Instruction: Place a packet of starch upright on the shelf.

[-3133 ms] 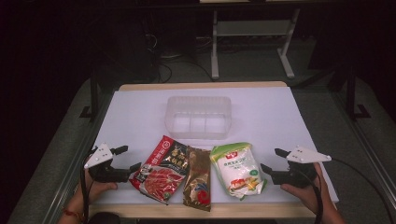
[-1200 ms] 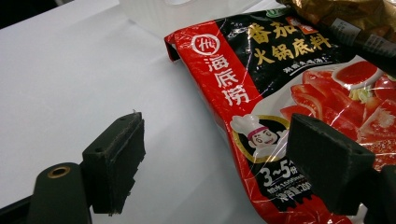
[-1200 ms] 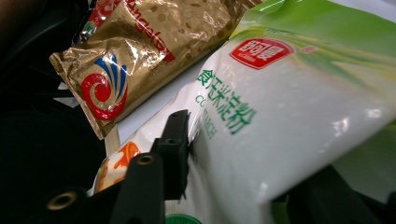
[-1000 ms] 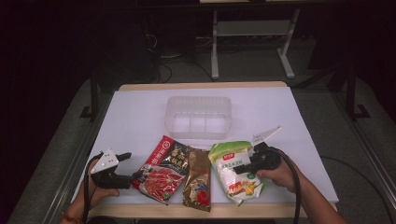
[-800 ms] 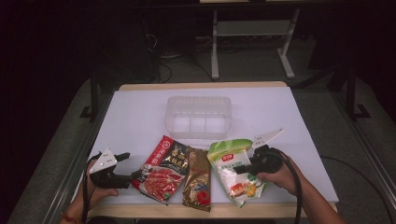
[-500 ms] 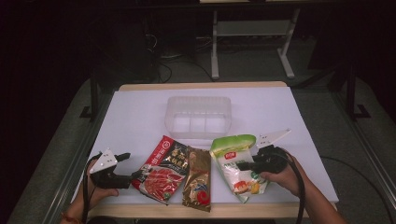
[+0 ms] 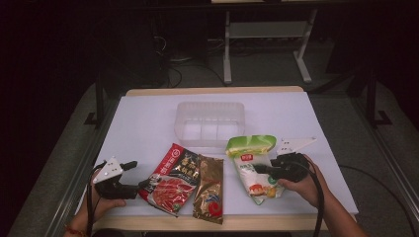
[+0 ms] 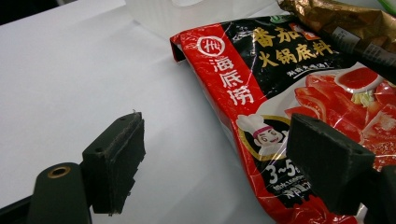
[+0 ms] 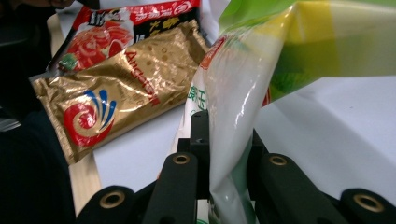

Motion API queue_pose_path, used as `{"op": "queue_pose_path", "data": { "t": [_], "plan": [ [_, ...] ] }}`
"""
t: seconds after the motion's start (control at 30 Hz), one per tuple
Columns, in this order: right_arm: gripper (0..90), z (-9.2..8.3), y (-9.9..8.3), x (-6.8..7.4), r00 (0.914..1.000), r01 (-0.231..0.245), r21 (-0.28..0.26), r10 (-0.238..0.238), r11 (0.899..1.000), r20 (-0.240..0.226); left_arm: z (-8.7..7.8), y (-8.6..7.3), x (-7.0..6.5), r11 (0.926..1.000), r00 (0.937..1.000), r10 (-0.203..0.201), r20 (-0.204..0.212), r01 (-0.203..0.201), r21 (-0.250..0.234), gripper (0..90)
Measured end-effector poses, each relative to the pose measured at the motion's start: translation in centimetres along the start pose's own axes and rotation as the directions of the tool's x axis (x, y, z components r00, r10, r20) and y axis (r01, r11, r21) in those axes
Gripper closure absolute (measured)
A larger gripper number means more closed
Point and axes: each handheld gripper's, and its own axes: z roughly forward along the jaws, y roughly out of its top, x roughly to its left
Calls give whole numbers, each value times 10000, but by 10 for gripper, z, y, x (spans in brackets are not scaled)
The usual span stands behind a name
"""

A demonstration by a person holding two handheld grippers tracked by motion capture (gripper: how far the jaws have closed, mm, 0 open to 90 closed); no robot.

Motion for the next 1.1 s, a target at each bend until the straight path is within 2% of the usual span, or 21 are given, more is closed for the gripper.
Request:
{"op": "queue_pose_path", "data": {
  "t": [0.13,0.27,0.4,0.43,0.5,0.53,0.7,0.83,1.1],
  "plan": [
    [809,-2,2,2,9990,154,-257,-144,9995,420,1,-1,1,10000,9999,-52,-119,53,76,191],
    [811,-2,3,4,9975,334,-468,-304,9983,634,2,-3,2,9999,9999,-72,-129,74,154,192],
    [812,-4,5,5,9951,349,-817,-270,9960,956,2,-3,2,9999,9999,-64,-123,66,126,192],
    [812,-5,6,6,9924,428,-944,-314,9946,1189,2,-3,2,9999,9999,-83,-106,85,128,192],
    [812,-6,6,7,9914,424,-1024,-292,9938,1276,2,-3,1,9999,9999,-74,-114,76,141,193],
    [813,-7,6,7,9899,394,-1228,-220,9917,1400,2,-3,1,9999,9999,-68,-106,69,136,192],
    [813,-7,8,8,9859,422,-1435,-179,9887,1662,2,-3,1,9999,9999,-76,-109,78,133,193],
    [815,-7,12,11,9781,681,-1596,-344,9848,2051,2,-3,2,9999,9999,-83,-135,84,106,192],
    [815,-3,20,15,9689,874,-1844,-405,9790,2442,1,-3,2,9999,9998,-107,-136,108,82,192]
  ]
}}
